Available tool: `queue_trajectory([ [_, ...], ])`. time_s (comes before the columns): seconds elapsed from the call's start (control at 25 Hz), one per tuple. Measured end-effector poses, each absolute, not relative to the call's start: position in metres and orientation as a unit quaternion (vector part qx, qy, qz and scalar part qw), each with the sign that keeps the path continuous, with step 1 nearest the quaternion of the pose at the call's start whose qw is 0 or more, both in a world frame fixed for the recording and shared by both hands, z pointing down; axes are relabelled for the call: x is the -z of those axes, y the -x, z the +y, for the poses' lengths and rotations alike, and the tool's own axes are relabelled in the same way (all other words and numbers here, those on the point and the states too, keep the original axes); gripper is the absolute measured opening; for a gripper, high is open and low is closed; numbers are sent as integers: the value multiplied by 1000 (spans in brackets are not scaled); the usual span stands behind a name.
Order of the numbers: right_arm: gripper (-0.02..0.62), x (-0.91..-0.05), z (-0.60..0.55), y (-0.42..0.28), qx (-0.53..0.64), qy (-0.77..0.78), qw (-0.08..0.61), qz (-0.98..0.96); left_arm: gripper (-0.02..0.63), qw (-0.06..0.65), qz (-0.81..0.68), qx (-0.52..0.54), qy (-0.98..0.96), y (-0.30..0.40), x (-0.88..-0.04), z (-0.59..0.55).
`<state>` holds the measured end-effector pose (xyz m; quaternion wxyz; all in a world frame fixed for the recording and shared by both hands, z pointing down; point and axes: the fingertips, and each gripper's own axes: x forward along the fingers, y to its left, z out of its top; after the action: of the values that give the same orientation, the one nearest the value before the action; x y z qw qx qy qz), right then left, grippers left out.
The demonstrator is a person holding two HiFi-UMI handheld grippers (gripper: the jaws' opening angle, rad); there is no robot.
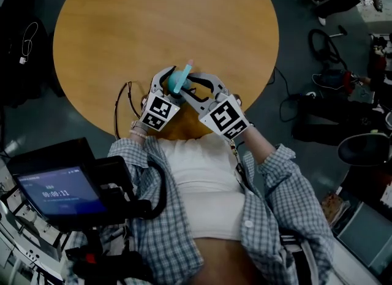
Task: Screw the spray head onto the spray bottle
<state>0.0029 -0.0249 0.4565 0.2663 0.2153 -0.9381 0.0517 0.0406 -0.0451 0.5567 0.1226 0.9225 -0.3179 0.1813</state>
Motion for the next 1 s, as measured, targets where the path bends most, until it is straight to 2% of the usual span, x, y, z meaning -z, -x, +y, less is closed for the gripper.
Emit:
queue_trajectory([
  [0.16, 120, -457, -30, -8, -118, -360, 255, -890, 411, 132, -367, -178, -904, -41, -556, -50],
  [0.32, 120, -457, -32, -11, -139, -432, 252, -855, 411, 132, -411, -184, -883, -40, -557, -54],
  [0.8, 121, -466, -33, -6, -108, -272, 255, -922, 411, 125, -308, -190, -924, -45, -564, -50],
  [1.0, 121, -465, -35, -8, -115, -318, 252, -907, 411, 129, -334, -185, -915, -44, -559, -54],
])
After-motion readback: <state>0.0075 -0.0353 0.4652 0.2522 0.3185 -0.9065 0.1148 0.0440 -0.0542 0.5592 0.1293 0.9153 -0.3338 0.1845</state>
